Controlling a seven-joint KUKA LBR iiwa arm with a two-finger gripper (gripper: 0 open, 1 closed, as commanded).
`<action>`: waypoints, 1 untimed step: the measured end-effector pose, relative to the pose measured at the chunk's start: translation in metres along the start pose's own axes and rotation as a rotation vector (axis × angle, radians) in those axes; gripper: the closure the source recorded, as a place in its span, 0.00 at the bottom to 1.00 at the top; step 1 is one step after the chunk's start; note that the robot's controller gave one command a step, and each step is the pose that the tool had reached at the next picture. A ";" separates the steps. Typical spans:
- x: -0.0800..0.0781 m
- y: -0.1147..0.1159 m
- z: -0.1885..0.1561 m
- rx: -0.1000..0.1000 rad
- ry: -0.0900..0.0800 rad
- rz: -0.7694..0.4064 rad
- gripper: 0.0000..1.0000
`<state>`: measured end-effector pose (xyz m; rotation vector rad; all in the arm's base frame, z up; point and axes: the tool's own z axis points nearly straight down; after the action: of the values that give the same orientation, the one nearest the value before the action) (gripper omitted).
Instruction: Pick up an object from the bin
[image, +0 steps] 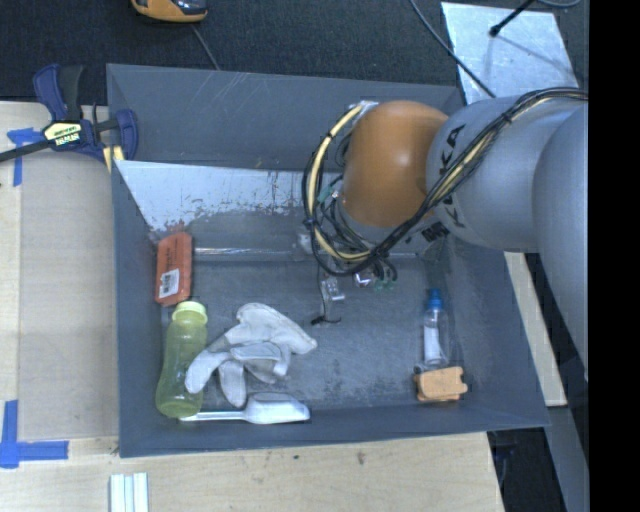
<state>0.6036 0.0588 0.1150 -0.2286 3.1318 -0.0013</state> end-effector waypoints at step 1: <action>0.011 0.064 0.026 -0.001 -0.012 -0.037 0.00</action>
Offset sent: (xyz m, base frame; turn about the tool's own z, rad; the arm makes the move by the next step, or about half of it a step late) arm -0.0412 0.0580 -0.0450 -0.0005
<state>0.5835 0.1207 0.0889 -0.2854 3.1152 0.0015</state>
